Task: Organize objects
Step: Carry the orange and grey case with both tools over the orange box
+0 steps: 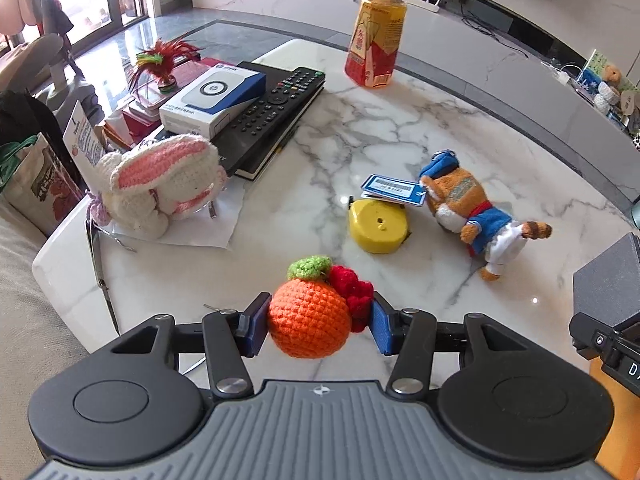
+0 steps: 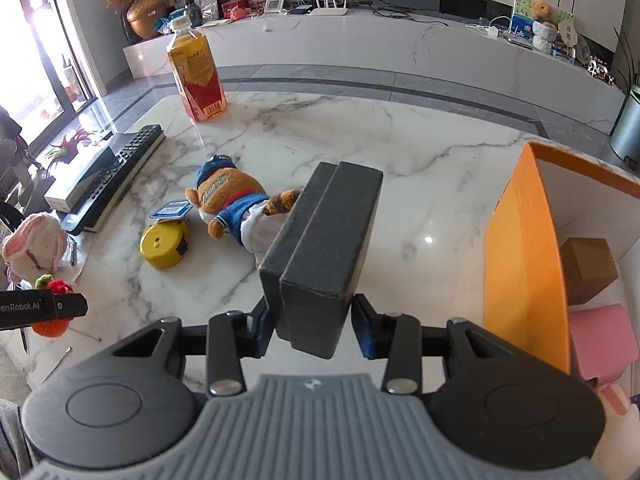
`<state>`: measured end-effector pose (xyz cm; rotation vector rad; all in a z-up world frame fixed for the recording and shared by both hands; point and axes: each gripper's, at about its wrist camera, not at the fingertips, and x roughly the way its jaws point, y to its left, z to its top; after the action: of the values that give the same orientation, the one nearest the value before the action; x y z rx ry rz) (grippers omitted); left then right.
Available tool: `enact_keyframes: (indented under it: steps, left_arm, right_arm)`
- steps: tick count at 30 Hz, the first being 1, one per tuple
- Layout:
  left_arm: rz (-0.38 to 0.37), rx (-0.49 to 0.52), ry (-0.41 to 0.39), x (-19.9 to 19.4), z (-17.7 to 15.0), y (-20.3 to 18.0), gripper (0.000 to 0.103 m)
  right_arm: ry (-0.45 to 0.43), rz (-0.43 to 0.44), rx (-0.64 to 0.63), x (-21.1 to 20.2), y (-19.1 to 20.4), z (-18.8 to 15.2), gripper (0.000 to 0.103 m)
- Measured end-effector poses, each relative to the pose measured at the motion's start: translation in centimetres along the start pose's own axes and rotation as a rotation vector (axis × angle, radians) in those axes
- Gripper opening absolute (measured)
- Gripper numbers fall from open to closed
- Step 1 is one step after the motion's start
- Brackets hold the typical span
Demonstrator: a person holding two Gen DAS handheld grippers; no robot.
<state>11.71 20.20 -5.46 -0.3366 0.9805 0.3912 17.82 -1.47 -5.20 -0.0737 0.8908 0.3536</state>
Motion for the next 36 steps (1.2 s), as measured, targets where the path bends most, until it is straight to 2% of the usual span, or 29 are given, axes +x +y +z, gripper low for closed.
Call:
enact_keyframes:
  steps: [3, 10, 22, 28, 30, 36]
  left_arm:
    - [-0.027, 0.004, -0.031, -1.5, 0.0, -1.7, 0.059]
    - [-0.091, 0.114, -0.089, -4.5, -0.3, -8.2, 0.059]
    - [-0.244, 0.268, -0.115, -7.0, -1.3, -20.9, 0.059]
    - [-0.291, 0.328, -0.115, -6.6, -2.1, -26.1, 0.059]
    - [-0.296, 0.341, -0.103, -6.0, -2.4, -27.4, 0.059]
    - [-0.282, 0.385, -0.083, -4.4, -3.3, -30.4, 0.059]
  right_arm:
    - [-0.045, 0.001, 0.022, -1.7, -0.7, 0.2, 0.043]
    - [-0.113, -0.011, 0.038, -5.2, -3.3, 0.7, 0.043]
    - [-0.143, -0.099, 0.122, -9.5, -13.1, 0.9, 0.043]
    - [-0.096, -0.168, 0.137, -9.7, -19.8, 0.8, 0.043]
    - [-0.056, -0.188, 0.094, -8.9, -21.3, 0.4, 0.043]
    - [0.021, -0.224, 0.111, -5.7, -24.8, -0.6, 0.043]
